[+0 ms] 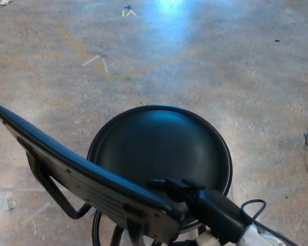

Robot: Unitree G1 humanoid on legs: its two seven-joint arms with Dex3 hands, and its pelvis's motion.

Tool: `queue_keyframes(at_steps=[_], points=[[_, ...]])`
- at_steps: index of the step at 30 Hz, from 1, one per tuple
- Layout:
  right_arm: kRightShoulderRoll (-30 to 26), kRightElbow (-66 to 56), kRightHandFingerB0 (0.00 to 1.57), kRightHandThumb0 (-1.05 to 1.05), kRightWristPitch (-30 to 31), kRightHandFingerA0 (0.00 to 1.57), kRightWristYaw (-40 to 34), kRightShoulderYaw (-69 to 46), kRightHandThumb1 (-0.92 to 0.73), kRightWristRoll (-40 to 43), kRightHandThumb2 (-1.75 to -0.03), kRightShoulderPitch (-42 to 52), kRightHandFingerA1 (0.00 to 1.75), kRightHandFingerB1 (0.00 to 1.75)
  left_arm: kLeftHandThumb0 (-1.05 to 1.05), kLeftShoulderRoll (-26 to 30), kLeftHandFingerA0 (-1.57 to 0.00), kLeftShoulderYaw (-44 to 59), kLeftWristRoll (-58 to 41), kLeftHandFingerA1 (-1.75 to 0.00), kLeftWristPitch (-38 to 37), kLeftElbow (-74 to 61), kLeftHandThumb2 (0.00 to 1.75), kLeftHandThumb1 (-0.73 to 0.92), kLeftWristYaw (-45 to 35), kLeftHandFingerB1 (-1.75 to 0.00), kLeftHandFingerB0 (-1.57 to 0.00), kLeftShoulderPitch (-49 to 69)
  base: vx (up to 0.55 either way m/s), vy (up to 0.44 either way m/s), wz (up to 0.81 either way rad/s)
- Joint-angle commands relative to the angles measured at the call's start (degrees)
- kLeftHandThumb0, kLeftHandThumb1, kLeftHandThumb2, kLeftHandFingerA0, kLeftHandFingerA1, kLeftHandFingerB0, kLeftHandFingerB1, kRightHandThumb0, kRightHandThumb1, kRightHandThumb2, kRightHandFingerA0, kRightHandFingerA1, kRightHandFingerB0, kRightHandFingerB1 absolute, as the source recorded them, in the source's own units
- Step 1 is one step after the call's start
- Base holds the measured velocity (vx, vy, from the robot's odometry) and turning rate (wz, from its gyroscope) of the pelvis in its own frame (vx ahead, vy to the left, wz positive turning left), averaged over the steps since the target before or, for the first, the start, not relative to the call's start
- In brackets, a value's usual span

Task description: Use the right hand to rotate the back of the chair to its left.

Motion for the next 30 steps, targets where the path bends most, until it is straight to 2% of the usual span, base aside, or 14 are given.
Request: queue_keyframes(at_steps=[1, 2, 6, 7, 11, 19, 20, 30], points=[[2.3, -0.6, 0.0, -1.05, 2.5, 0.0, 1.8, 1.4, -0.71, -1.4, -1.11, -2.1, 0.41, 0.42, -0.45, 0.5, -0.56, -0.4, 1.0, -0.47, -0.1, 0.2, 0.62, 0.75, 0.2, -0.41, -0.48, 0.4, 0.0, 0.0, 0.0], [3.0, -0.2, 0.0, -1.05, 3.1, 0.0, 2.5, 1.6, -0.69, -1.0, -0.65, -2.5, 0.23, 0.28, -0.44, 0.4, -0.56, -0.2, 0.9, -0.48, -0.1, 0.2, 0.62, 0.75, 0.2, -0.42, -0.49, 0.5, 0.0, 0.0, 0.0], [3.8, -0.2, 0.0, -1.05, 4.3, 0.0, 3.7, 1.9, -0.69, -0.5, -0.65, -3.0, 0.23, 0.28, -0.44, 0.4, -0.56, -0.1, 0.8, -0.48, -0.1, 0.2, 0.62, 0.75, 0.3, -0.42, -0.49, 0.5, 0.0, 0.0, 0.0], [4.9, 0.8, 0.0, -1.04, 4.9, 0.0, 3.9, 2.4, -0.73, -0.9, -1.11, -4.3, 0.4, 0.43, -0.44, 0.3, -0.55, 0.1, 0.6, -0.48, 0.0, 0.2, 0.62, 0.76, 0.2, -0.42, -0.48, 0.4, 0.0, 0.0, 0.0], [10.0, 6.2, 0.0, -1.05, 7.1, 0.0, 4.2, 3.8, -0.72, -1.8, -1.1, -10.6, 0.42, 0.45, -0.44, 0.4, -0.55, -0.1, 1.2, -0.47, 0.2, 0.2, 0.63, 0.76, 0.2, -0.41, -0.48, 0.0, 0.0, 0.0, 0.0], [12.8, 11.6, 0.0, -1.05, 7.0, 0.0, 3.6, 4.3, -0.66, -2.3, -1.08, -15.1, 0.43, 0.46, -0.45, 0.5, -0.55, 0.9, 0.5, -0.48, 0.4, 0.2, 0.62, 0.74, 0.1, -0.41, -0.48, -0.2, 0.0, 0.0, 0.0], [14.7, 14.8, 0.0, -1.05, 7.4, 0.0, 3.9, 4.2, -0.71, -1.8, -0.67, -17.5, 0.25, 0.3, -0.46, 0.8, -0.54, 0.3, 1.0, -0.46, 0.5, 0.1, 0.62, 0.75, -0.2, -0.41, -0.47, -0.4, 0.0, 0.0, 0.0], [18.0, 23.3, 0.0, -1.05, 6.8, 0.0, 1.2, 4.0, -0.75, -2.6, -0.66, -23.7, 0.19, 0.23, -0.46, 0.9, -0.55, 0.3, 0.9, -0.46, 0.4, 0.1, 0.62, 0.75, -0.2, -0.41, -0.48, -0.5, 0.0, 0.0, 0.0]])
